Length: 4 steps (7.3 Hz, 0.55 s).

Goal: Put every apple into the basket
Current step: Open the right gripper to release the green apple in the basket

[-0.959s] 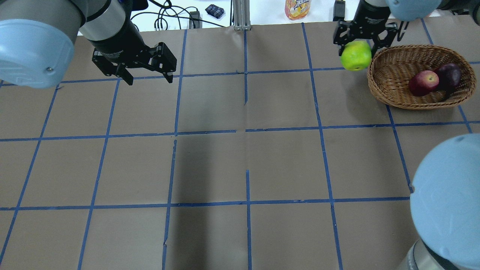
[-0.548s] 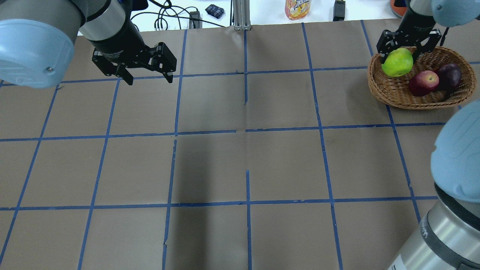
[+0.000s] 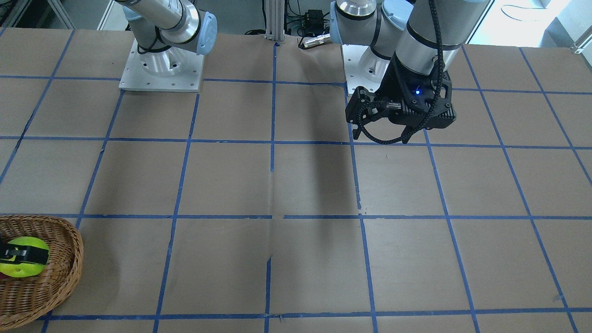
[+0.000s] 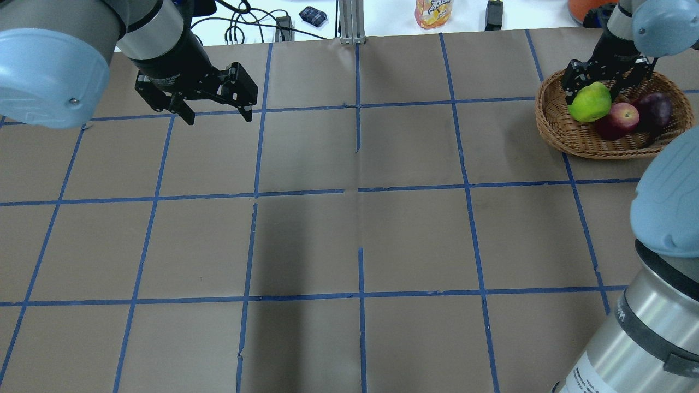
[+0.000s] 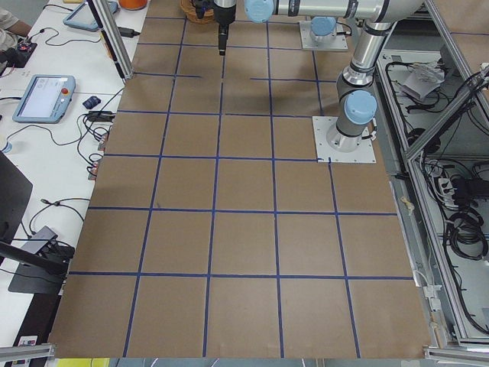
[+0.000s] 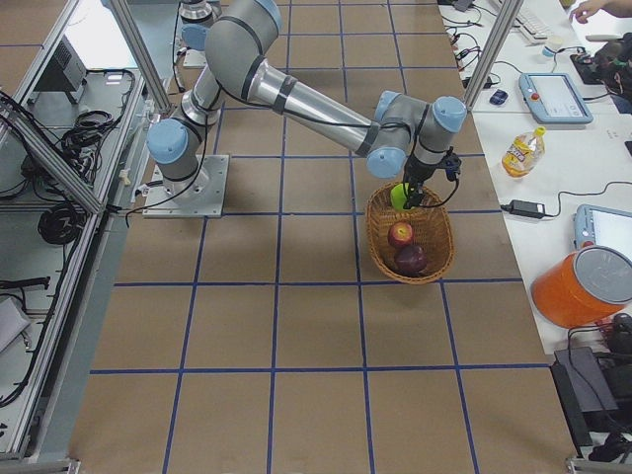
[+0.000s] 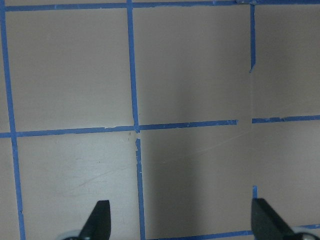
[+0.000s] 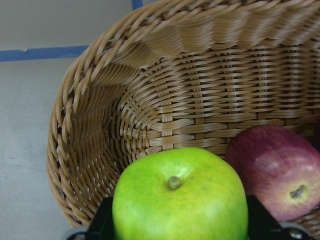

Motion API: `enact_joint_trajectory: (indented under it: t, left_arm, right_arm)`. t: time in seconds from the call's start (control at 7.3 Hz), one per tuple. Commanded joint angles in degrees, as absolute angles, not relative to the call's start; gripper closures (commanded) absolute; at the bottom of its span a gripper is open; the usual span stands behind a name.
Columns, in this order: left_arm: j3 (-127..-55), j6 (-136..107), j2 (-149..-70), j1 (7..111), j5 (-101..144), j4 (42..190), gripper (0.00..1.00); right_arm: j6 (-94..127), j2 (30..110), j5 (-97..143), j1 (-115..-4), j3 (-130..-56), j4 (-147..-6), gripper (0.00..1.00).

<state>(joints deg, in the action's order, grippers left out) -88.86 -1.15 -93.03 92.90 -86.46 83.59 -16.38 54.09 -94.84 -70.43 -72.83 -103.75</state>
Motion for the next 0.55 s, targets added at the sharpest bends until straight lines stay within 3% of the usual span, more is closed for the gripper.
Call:
enact_joint_trajectory:
  t: [0.0,0.41]
  left_arm:
    - [-88.4,-2.1,-93.6,92.9,-86.2,83.5,0.0]
    - [-89.0,-1.9,-93.5,92.9,-86.1,82.4,0.0]
  right_arm:
    - [-16.1,52.4,-94.4,-70.4,-72.7,-103.7,0.68]
    - [-16.3,51.2,-94.2,-70.4,-72.5,-103.8,0.16]
